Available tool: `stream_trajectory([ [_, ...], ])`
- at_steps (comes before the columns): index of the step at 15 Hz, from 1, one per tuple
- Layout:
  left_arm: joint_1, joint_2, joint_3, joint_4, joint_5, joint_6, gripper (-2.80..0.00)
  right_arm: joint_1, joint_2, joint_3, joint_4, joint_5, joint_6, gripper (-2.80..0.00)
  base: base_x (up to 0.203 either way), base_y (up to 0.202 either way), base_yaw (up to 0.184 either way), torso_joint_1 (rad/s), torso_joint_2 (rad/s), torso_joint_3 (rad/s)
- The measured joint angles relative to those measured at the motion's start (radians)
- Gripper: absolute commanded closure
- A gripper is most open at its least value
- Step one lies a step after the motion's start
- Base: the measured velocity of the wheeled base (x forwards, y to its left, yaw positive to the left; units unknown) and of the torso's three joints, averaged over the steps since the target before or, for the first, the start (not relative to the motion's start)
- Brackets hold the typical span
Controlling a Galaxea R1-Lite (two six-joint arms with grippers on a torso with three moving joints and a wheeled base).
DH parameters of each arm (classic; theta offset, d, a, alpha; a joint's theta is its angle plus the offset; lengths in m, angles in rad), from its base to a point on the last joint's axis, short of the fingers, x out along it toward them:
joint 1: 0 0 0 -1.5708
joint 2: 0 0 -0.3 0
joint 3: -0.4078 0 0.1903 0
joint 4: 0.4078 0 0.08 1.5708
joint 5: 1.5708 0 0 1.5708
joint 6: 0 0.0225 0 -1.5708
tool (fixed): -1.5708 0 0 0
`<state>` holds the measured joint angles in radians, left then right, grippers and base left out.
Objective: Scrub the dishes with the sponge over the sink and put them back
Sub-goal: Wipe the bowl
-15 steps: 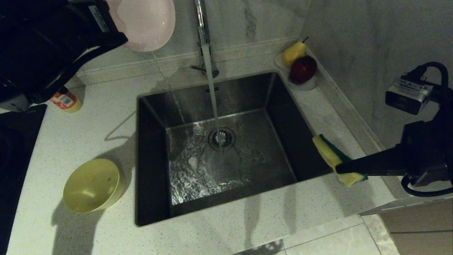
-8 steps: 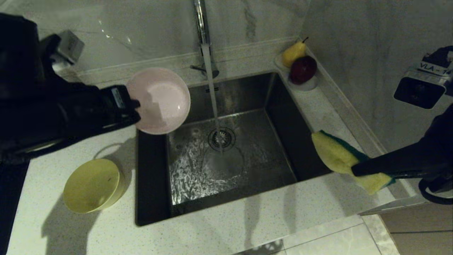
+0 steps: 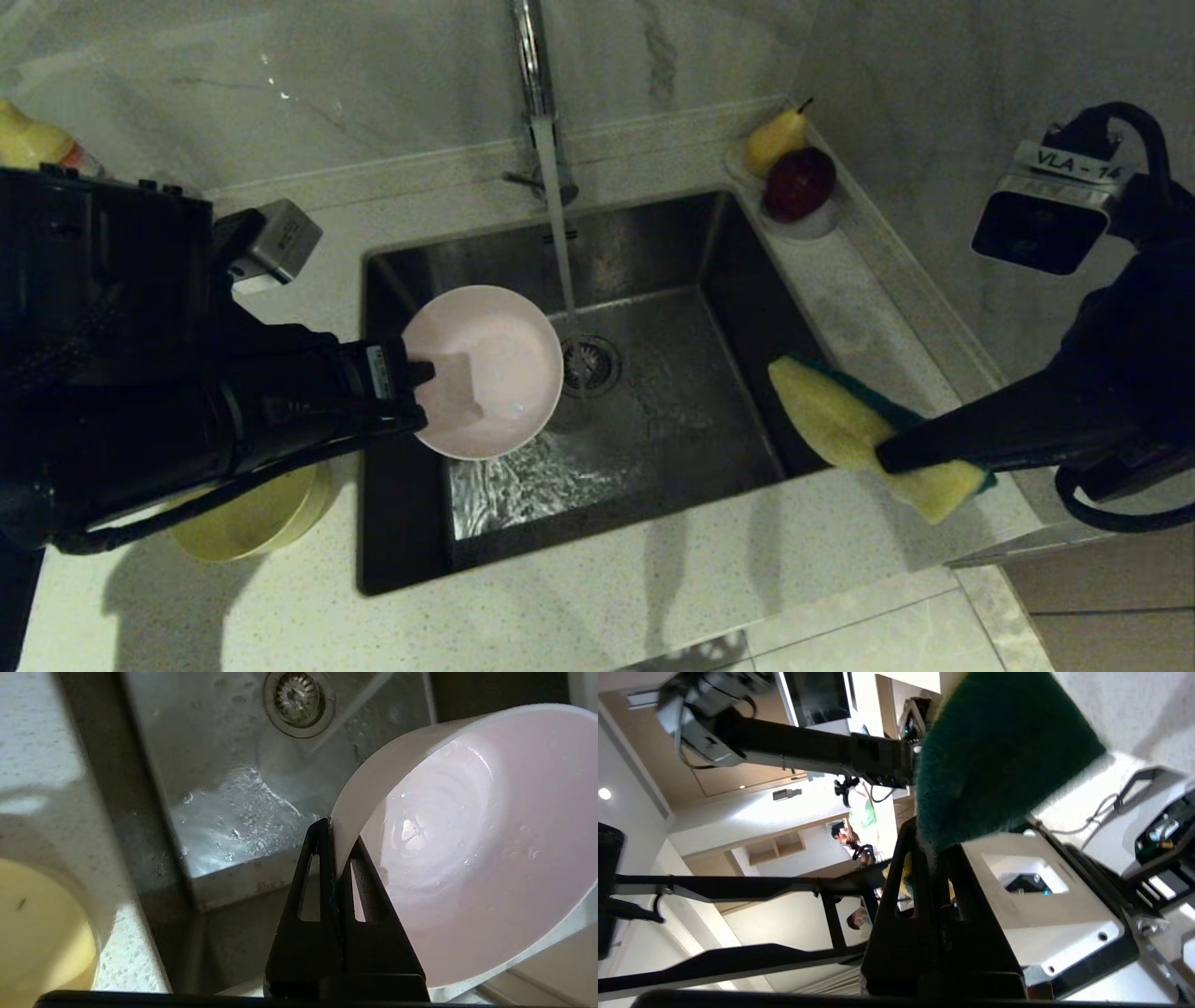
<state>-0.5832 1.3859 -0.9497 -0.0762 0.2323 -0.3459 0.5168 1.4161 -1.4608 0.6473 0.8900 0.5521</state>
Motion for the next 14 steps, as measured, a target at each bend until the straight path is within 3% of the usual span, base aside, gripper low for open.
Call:
stream_trajectory([
  [3,-0.091,0.015,0.07,-0.102,0.016,0.073,0.0,0.069,0.053,-0.046,-0.009,-0.004,-0.002,0.0,0.0,0.0,0.0,0.0,0.0,0.0],
  [9,-0.151,0.111,0.079,-0.294,0.066,0.102,0.0,0.143,0.18,-0.168,0.006,-0.081,-0.007,0.0,0.0,0.0,0.0,0.0,0.0,0.0],
  [14,-0.165,0.135,0.07,-0.305,0.067,0.111,0.0,0.169,0.278,-0.224,0.005,-0.09,-0.007,0.0,0.0,0.0,0.0,0.0,0.0,0.0],
])
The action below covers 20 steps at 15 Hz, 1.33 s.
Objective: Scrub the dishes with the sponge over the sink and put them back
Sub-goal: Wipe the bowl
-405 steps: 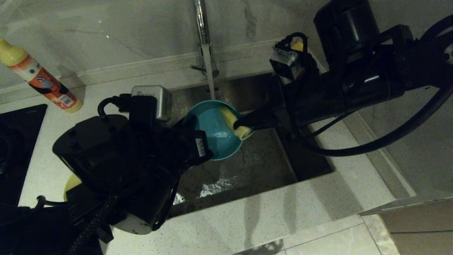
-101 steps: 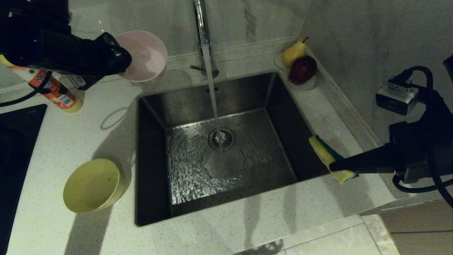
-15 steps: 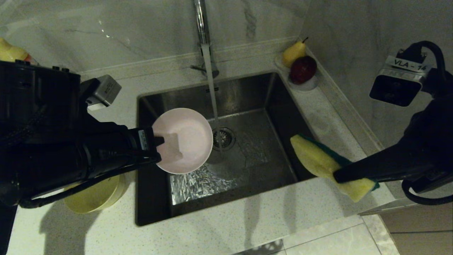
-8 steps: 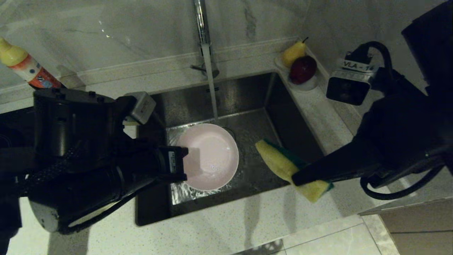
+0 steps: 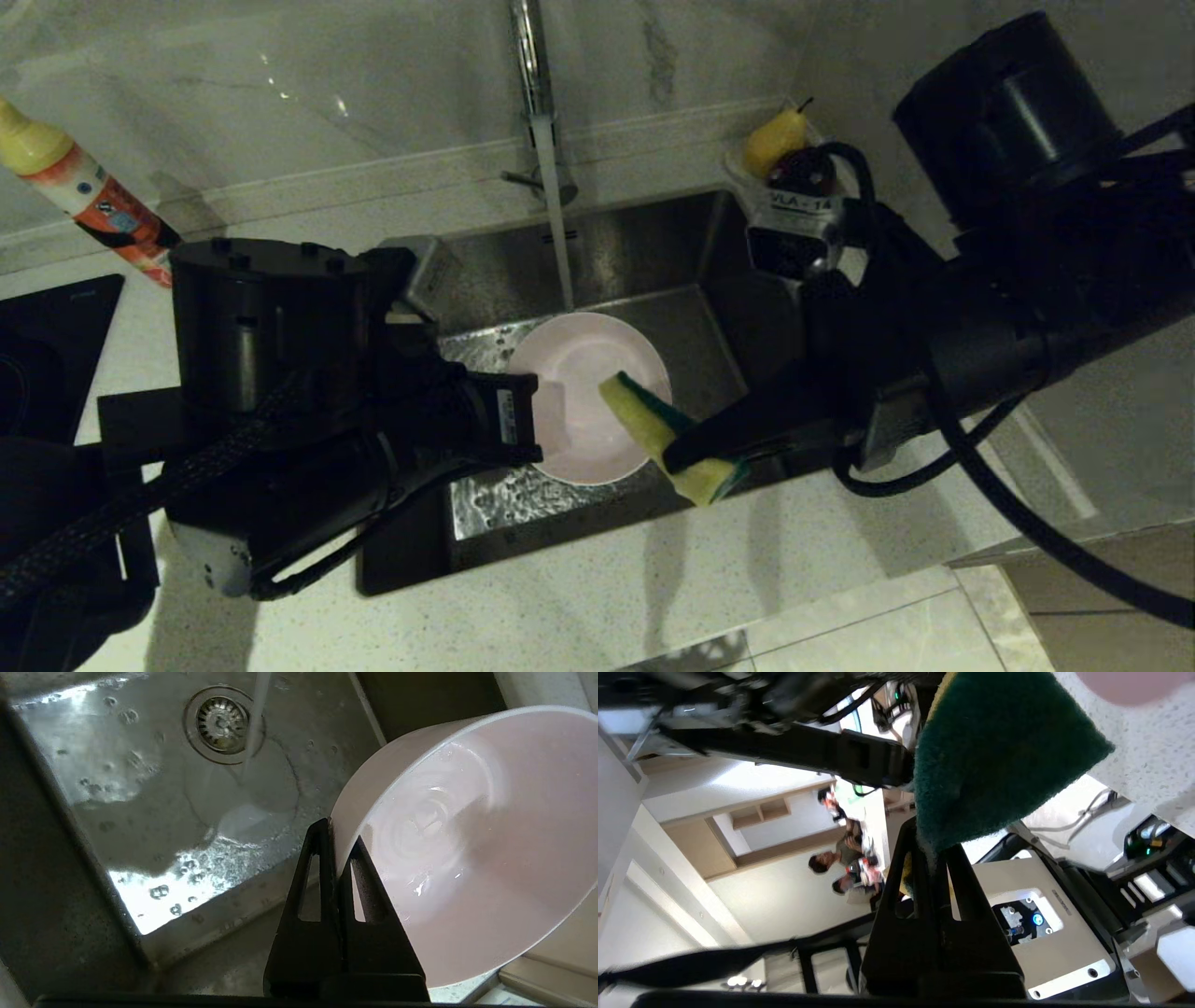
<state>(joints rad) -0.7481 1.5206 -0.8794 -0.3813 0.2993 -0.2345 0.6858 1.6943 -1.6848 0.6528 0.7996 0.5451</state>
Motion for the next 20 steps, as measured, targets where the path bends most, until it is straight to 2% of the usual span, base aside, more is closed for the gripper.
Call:
stream_trajectory([
  [6,-0.008,-0.001,-0.007,-0.001,0.001,0.0,0.0,0.007,0.096,-0.063,-0.001,-0.029,-0.001,0.0,0.0,0.0,0.0,0.0,0.0,0.0],
  [9,-0.022,-0.002,0.01,-0.001,0.05,0.011,0.0,-0.004,0.124,-0.081,-0.003,-0.031,-0.001,0.0,0.0,0.0,0.0,0.0,0.0,0.0],
  [12,-0.04,-0.003,0.028,-0.029,0.094,0.088,0.0,-0.018,0.141,-0.102,-0.006,-0.031,-0.001,0.0,0.0,0.0,0.0,0.0,0.0,0.0],
  [16,-0.053,-0.001,0.07,-0.153,0.148,0.181,0.0,-0.023,0.172,-0.154,0.003,-0.045,0.001,0.0,0.0,0.0,0.0,0.0,0.0,0.0],
  [18,-0.061,-0.002,0.1,-0.222,0.156,0.198,0.0,-0.019,0.198,-0.181,0.004,-0.049,0.001,0.0,0.0,0.0,0.0,0.0,0.0,0.0],
  [20,-0.063,-0.004,0.112,-0.227,0.156,0.201,0.0,-0.015,0.224,-0.209,0.005,-0.051,0.002,0.0,0.0,0.0,0.0,0.0,0.0,0.0],
])
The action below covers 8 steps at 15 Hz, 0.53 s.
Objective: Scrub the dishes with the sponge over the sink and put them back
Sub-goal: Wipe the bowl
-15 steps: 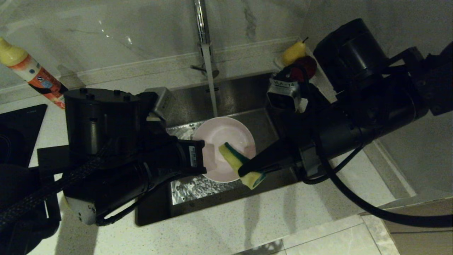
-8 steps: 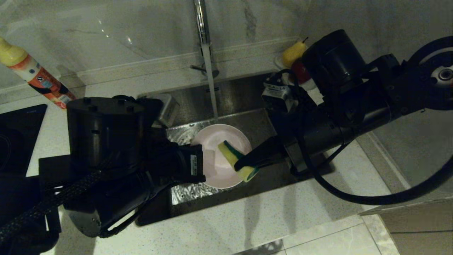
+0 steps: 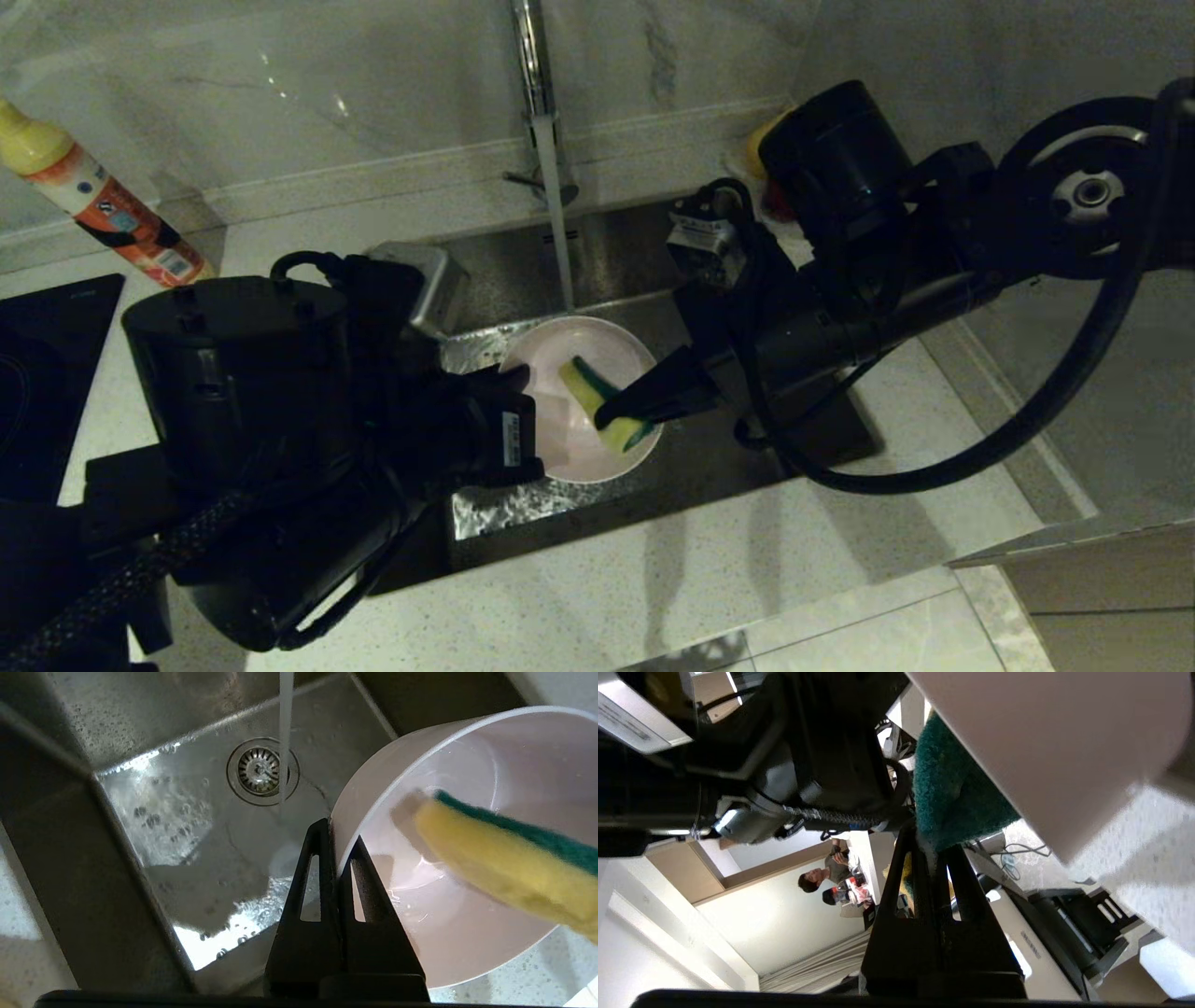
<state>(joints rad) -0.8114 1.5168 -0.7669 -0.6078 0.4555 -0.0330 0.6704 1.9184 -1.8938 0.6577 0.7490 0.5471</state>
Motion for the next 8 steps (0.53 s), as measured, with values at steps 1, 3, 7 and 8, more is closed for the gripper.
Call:
stream_trajectory([
  [1,-0.003,-0.001,0.002,0.0,-0.001,0.001,0.0,0.0,0.01,-0.007,-0.001,-0.002,0.0,0.0,0.0,0.0,0.0,0.0,0.0,0.0],
  [3,-0.006,-0.004,0.004,0.0,-0.001,0.002,0.0,0.0,0.029,-0.032,-0.004,-0.018,-0.002,0.0,0.0,0.0,0.0,0.0,0.0,0.0],
  [7,-0.013,-0.011,0.012,0.0,0.001,0.002,0.0,-0.004,0.041,-0.042,-0.023,-0.047,-0.005,0.0,0.0,0.0,0.0,0.0,0.0,0.0],
  [8,-0.016,-0.014,0.016,0.0,0.001,0.002,0.0,-0.005,0.04,-0.043,-0.035,-0.049,-0.005,0.0,0.0,0.0,0.0,0.0,0.0,0.0],
])
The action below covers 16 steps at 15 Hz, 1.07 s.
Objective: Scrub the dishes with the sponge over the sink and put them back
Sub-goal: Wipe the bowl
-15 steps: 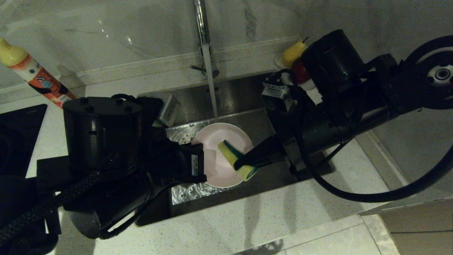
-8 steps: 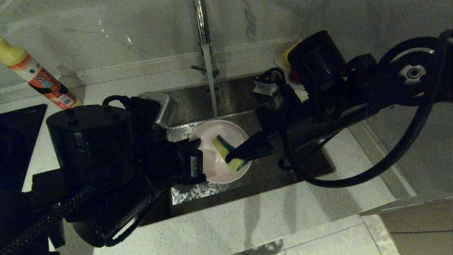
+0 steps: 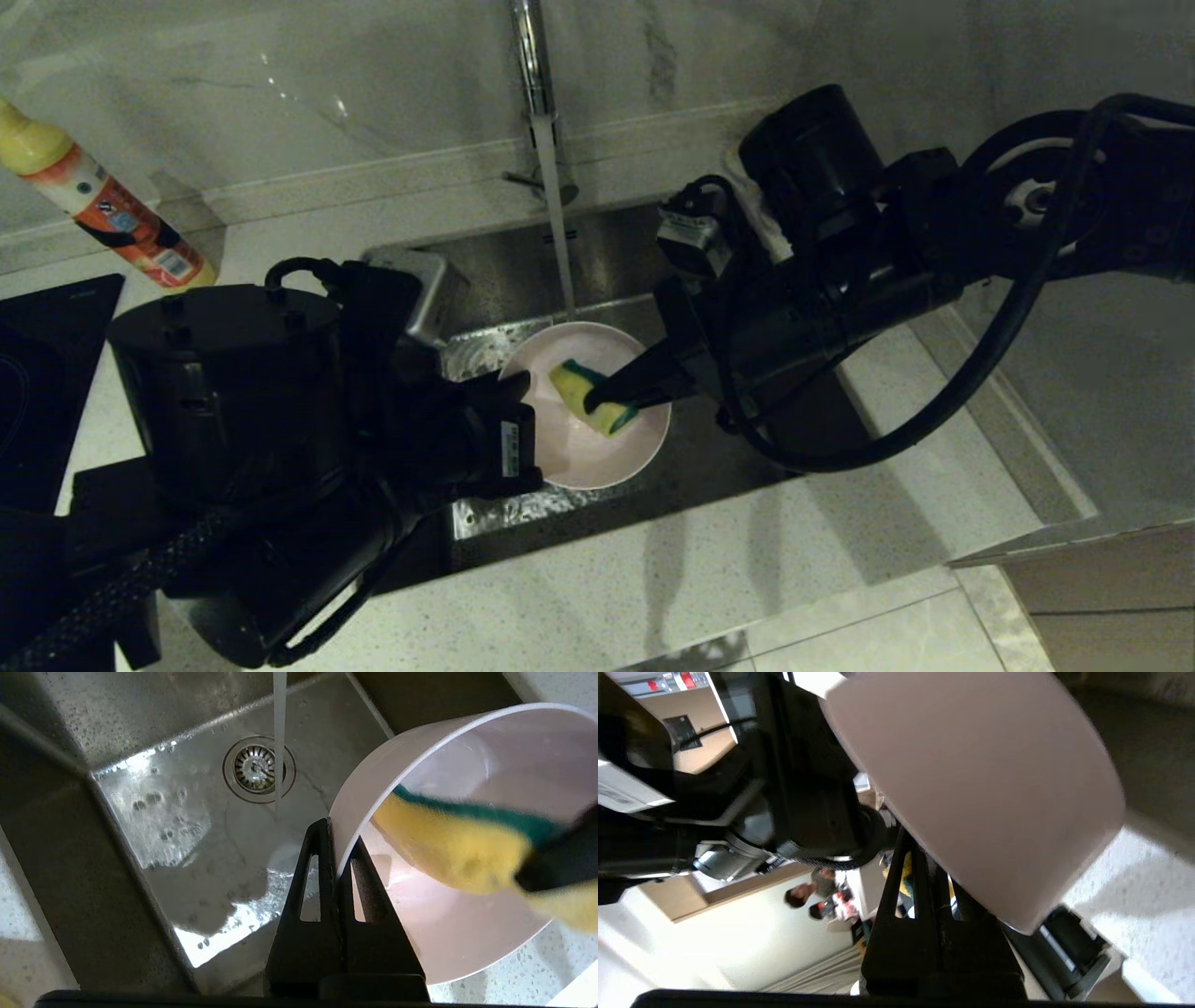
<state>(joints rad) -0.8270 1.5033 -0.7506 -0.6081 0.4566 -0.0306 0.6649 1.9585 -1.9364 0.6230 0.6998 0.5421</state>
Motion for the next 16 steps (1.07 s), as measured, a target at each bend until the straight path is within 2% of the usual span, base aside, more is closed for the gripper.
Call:
stream_trajectory([
  [6,-0.005,-0.018,0.041,-0.001,-0.001,0.007,0.0,-0.023,-0.03,-0.001,-0.009,-0.003,-0.002,0.0,0.0,0.0,0.0,0.0,0.0,0.0],
  [12,0.0,-0.02,0.051,-0.02,0.002,0.009,0.0,-0.029,-0.049,0.003,0.038,-0.001,-0.002,0.0,0.0,0.0,0.0,0.0,0.0,0.0],
  [16,0.01,-0.013,0.022,-0.049,0.024,0.044,0.0,-0.025,-0.06,0.031,0.067,-0.001,-0.003,0.0,0.0,0.0,0.0,0.0,0.0,0.0],
])
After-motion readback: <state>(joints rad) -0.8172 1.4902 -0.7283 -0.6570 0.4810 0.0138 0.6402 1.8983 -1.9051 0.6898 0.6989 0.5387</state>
